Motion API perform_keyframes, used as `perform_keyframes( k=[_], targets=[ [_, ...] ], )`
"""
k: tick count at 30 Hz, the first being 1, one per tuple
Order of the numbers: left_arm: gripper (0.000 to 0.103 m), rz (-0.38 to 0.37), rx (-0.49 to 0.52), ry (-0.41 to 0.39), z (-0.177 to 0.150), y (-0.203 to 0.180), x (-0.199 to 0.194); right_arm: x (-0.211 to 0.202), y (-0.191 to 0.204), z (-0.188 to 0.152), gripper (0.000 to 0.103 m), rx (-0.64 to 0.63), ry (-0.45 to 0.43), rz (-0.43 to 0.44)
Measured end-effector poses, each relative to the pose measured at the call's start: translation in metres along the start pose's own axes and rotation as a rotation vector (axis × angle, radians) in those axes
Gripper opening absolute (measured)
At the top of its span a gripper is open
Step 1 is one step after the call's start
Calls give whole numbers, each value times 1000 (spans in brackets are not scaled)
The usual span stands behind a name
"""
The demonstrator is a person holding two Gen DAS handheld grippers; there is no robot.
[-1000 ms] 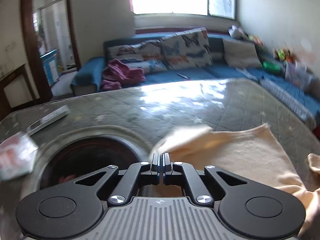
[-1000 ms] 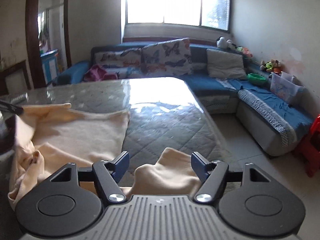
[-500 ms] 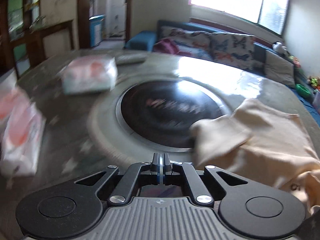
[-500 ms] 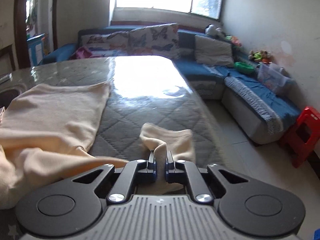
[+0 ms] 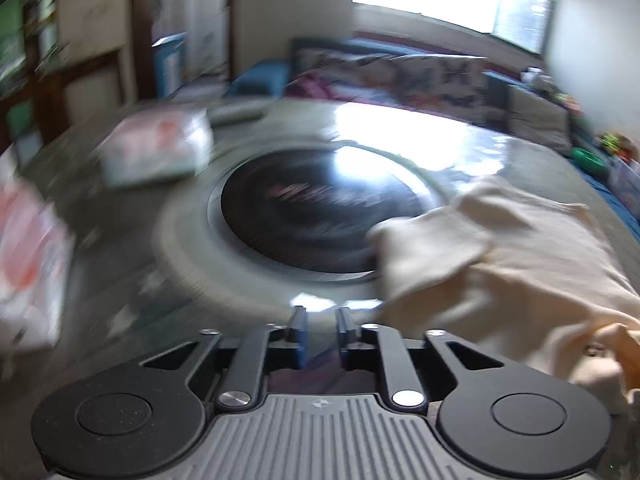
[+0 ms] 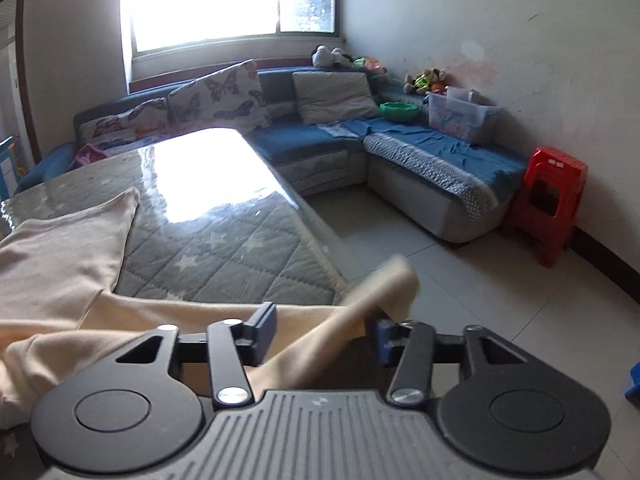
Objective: Fold clothes
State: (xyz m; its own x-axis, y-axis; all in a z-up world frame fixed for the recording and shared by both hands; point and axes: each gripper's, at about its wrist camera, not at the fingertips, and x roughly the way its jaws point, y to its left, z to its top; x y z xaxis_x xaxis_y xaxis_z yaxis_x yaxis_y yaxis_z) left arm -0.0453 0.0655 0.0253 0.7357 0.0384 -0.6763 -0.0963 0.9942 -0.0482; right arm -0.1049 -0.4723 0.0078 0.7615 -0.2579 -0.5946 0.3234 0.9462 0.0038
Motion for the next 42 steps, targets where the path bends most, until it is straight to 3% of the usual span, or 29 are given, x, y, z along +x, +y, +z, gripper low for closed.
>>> perform_keyframes(
  k=[2, 7, 10, 15, 16, 19, 20, 21, 30, 34, 38, 40, 42],
  targets=[
    [40, -13, 58, -31, 6, -21, 3, -3, 5, 1, 65, -2, -14, 19],
    [44, -102, 175, -48, 23, -68, 26, -3, 29, -3, 86, -40, -18, 88],
    [47, -105, 238, -39, 27, -90, 43, 0, 44, -7, 96, -75, -10, 118],
    [47, -79, 277, -25, 30, -104, 64, -3, 56, -14, 103, -154, -38, 53],
    [46, -85, 261, -18, 31, -101, 67, -3, 55, -14, 103, -161, -40, 34],
    [29, -107, 209, -6, 34, -88, 70, -3, 51, -14, 103, -181, -45, -25],
    [15, -105, 191, -8, 34, -83, 70, -2, 47, -14, 103, -174, -40, -44],
    [10, -92, 177, -11, 34, -78, 69, -1, 42, -13, 103, -161, -34, -64],
    [6, 79, -65, -59, 31, 13, 43, 6, 4, -12, 103, -110, -10, -247],
    [6, 185, -168, -55, 20, 60, 30, 3, -5, -11, 103, -79, -14, -274],
    [6, 274, -237, -33, 4, 96, 18, -4, -4, -9, 103, -84, -43, -264],
    [6, 265, -260, -14, -2, 105, 9, -10, -1, -7, 103, -89, -59, -224],
    [7, 193, -212, -29, -5, 91, -5, -18, 7, -4, 103, -98, -76, -129]
  ],
)
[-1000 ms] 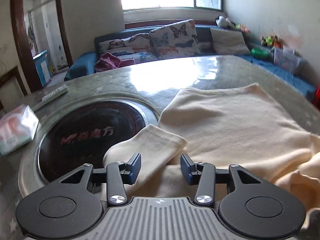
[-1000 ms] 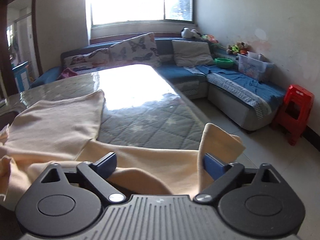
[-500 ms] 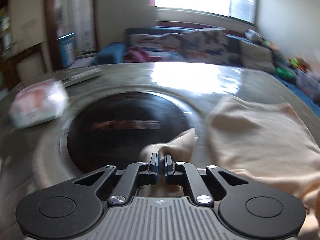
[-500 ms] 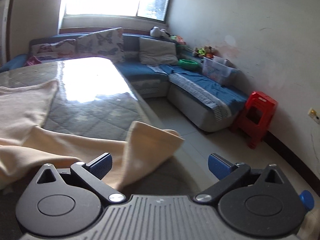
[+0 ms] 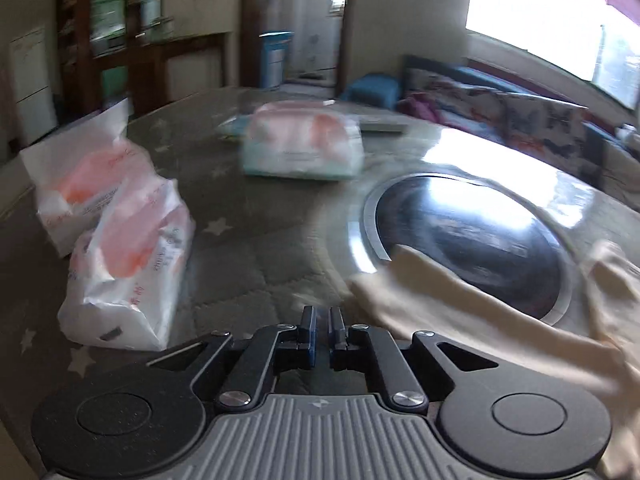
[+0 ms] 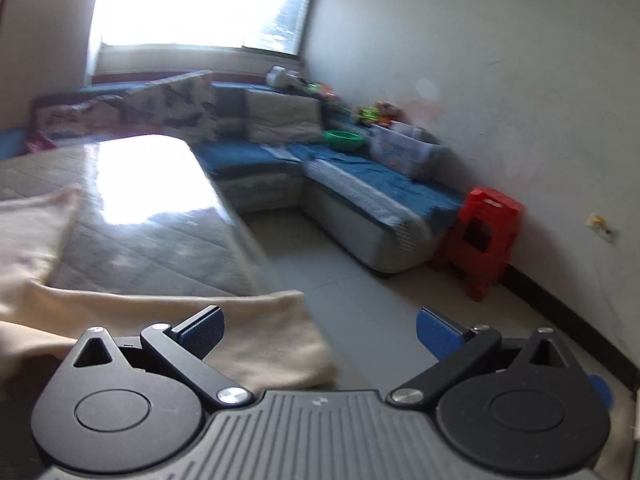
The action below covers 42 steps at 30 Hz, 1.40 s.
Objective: Fold clothes
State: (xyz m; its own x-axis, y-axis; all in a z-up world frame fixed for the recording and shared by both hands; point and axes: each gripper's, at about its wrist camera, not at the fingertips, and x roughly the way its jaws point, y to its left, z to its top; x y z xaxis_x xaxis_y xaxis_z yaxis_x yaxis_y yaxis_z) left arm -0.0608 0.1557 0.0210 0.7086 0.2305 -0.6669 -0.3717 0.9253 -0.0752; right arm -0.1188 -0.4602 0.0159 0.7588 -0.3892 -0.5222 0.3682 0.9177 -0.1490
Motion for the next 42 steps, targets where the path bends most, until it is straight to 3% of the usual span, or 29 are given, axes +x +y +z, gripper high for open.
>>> perform_keyframes(
  k=[7, 10, 13, 19, 28, 31, 33, 36, 38, 42],
  targets=[
    [8, -430, 265, 25, -23, -94, -43, -23, 58, 19, 103, -101, -22, 368],
    [10, -584, 370, 48, -35, -134, -52, -31, 83, 24, 95, -144, -2, 523],
    [26, -693, 489, 47, -48, -166, -62, -41, 106, 23, 91, -217, 1, 609],
    [27, -693, 649, 38, -71, -205, -66, -53, 131, 18, 90, -324, -4, 657],
    [30, -710, 704, 35, -78, -209, -73, -51, 127, 17, 89, -318, 10, 691],
    [25, -686, 728, 55, -84, -214, -66, -53, 136, 15, 74, -350, 9, 723],
    [11, -682, 728, 50, -86, -213, -65, -53, 141, 14, 62, -363, 15, 743],
    [9, -700, 715, 12, -84, -206, -73, -57, 151, 9, 53, -414, 15, 776],
    [9, -731, 707, -28, -81, -199, -83, -59, 156, 6, 37, -445, 15, 794],
    [9, -788, 709, -86, -78, -185, -99, -60, 160, -1, 18, -483, 29, 796]
  ],
)
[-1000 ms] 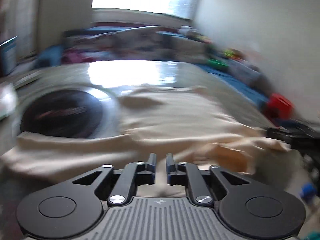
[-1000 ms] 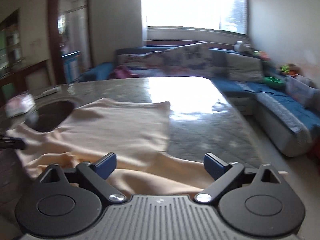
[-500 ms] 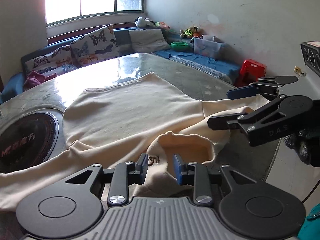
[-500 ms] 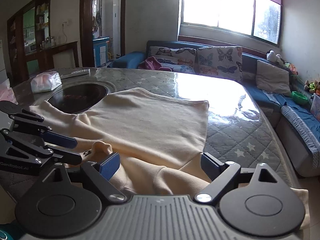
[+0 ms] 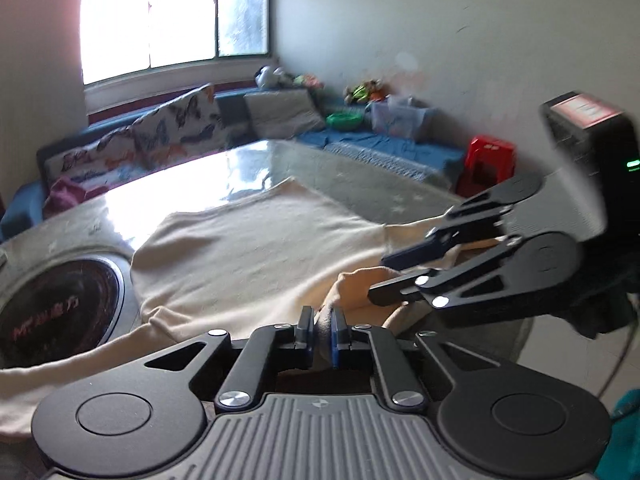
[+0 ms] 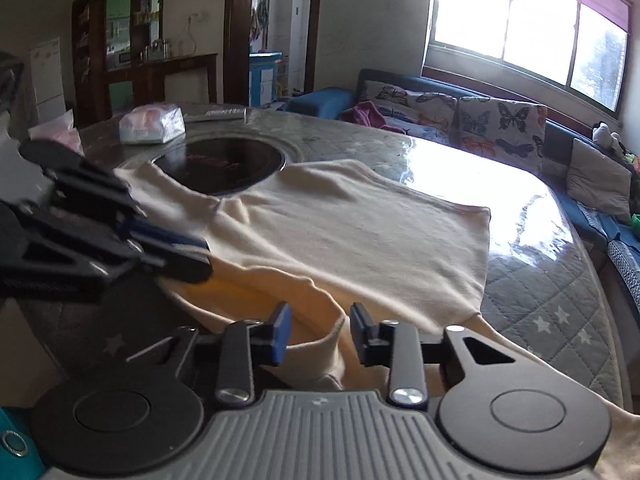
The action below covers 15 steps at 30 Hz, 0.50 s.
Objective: Fold clothes
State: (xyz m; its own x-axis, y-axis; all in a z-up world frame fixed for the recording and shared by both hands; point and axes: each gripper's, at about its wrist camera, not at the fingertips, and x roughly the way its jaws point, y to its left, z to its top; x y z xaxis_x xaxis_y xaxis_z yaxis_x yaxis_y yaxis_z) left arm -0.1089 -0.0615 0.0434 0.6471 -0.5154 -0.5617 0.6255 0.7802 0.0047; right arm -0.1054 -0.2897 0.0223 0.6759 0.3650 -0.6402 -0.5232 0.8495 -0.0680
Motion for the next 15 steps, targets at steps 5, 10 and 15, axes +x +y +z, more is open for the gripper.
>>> perform_keyframes(
  k=[5, 10, 15],
  targets=[
    [9, -37, 0, 43, -11, 4, 0, -6, -1, -11, 4, -2, 24, 35],
    [12, -26, -19, 55, -7, 17, 2, -26, 10, -20, 3, -110, 47, 116],
    [12, -19, -72, 22, 13, 30, 13, -30, 29, -32, 3, -225, 106, 190]
  ],
)
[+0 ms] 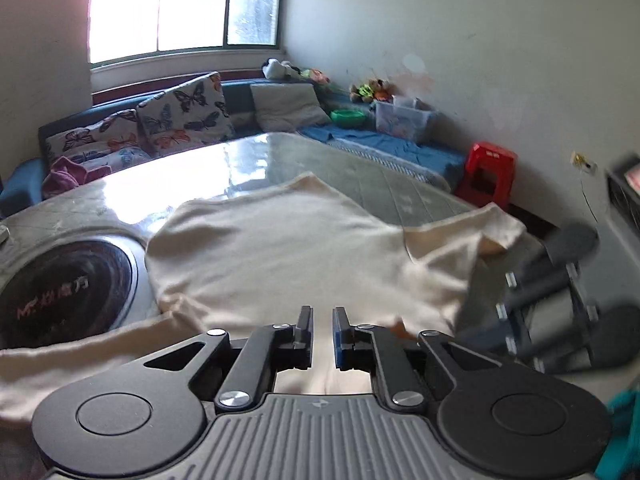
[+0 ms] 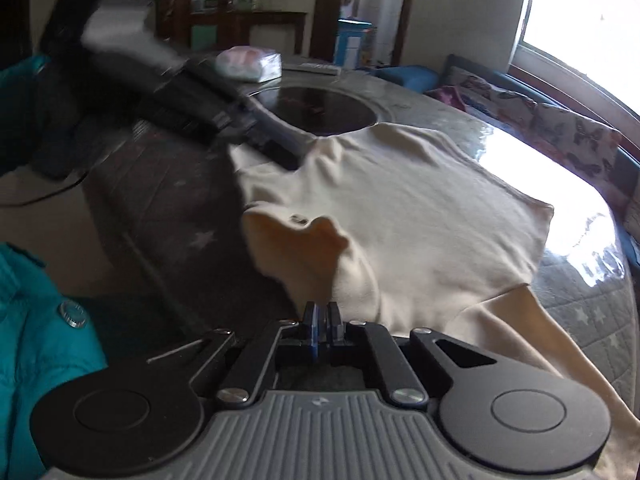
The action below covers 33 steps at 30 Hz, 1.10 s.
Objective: Fold clothes
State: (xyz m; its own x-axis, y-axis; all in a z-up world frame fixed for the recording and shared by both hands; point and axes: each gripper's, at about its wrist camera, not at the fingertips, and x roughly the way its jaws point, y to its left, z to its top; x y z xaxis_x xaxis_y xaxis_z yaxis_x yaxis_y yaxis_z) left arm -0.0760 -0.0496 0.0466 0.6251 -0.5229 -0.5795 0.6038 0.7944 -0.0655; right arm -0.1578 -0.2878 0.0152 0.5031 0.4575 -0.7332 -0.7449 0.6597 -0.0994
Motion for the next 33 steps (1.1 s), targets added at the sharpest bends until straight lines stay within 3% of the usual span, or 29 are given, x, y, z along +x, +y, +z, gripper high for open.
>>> perform_keyframes(
  k=[4, 7, 10, 12, 19, 28, 30, 33],
  targets=[
    [12, -26, -4, 26, 6, -6, 28, 2, 3, 0, 4, -7, 27, 37],
    [12, -56, 8, 72, 1, -12, 52, -11, -8, 5, 11, 42, -8, 6],
    [12, -98, 18, 110, -10, -18, 61, -19, -21, 8, 25, 89, -51, -46],
    [12, -108, 36, 119, -16, -23, 60, -19, -29, 11, 35, 119, -79, -70],
    [12, -105, 46, 123, -22, -25, 49, 14, -54, 25, 43, 192, -99, -152],
    [14, -98, 24, 124, -26, -19, 37, 33, -33, 9, 57, 123, -59, -165],
    [18, -101, 21, 125, -25, -19, 36, 27, -34, 8, 58, 138, -62, -167],
    [29, -91, 22, 106, -19, -15, 32, 20, -39, 7, 68, 169, -77, -168]
  ],
)
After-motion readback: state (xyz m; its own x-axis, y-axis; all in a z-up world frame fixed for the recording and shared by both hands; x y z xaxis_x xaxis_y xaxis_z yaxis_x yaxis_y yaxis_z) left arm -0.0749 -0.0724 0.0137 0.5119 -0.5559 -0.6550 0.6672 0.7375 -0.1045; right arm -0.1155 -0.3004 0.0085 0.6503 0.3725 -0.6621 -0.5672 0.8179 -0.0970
